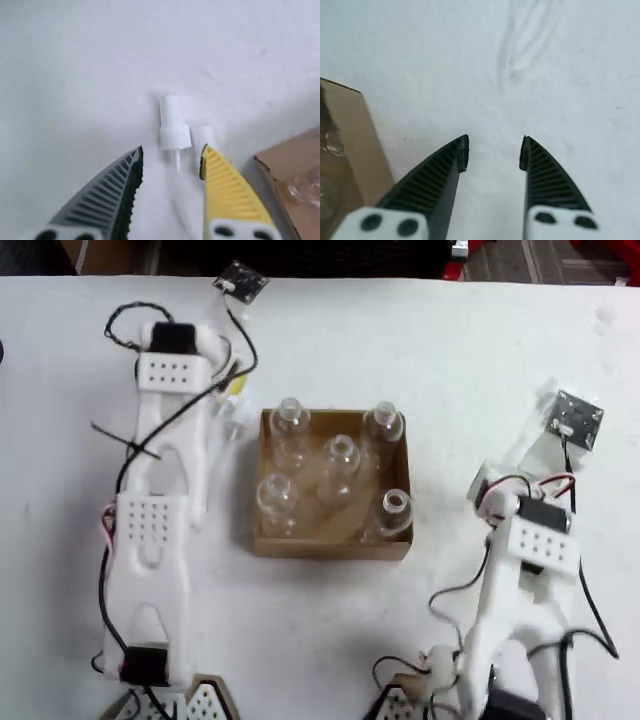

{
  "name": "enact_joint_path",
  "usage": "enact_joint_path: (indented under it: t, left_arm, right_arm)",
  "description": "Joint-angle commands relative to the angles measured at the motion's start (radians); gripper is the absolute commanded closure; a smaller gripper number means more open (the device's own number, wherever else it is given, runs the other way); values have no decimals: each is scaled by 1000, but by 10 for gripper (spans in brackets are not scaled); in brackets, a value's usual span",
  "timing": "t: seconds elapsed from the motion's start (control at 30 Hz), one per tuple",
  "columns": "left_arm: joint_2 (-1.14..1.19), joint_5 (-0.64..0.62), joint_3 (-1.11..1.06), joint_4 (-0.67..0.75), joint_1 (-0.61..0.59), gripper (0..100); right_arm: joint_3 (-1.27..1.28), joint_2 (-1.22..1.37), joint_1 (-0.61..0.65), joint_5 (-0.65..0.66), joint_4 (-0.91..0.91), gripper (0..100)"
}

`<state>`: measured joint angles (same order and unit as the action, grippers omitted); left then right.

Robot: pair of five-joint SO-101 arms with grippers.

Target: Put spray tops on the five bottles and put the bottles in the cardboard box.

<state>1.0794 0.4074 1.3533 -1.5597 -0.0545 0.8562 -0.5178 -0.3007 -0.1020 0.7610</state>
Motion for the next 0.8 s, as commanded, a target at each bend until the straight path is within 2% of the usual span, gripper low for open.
enact_joint_path:
  t: [0.0,0.3,0.77]
  left_arm:
    - [182,-23,321,2,-8,815]
    - [248,-29,173,172,-25,815]
    - [255,-23,147,161,-24,895]
  right_arm:
    - [-48,70,-39,3,-59,854]
    - [-21,70,-36,3,-87,854]
    - [-21,77,-15,3,-87,854]
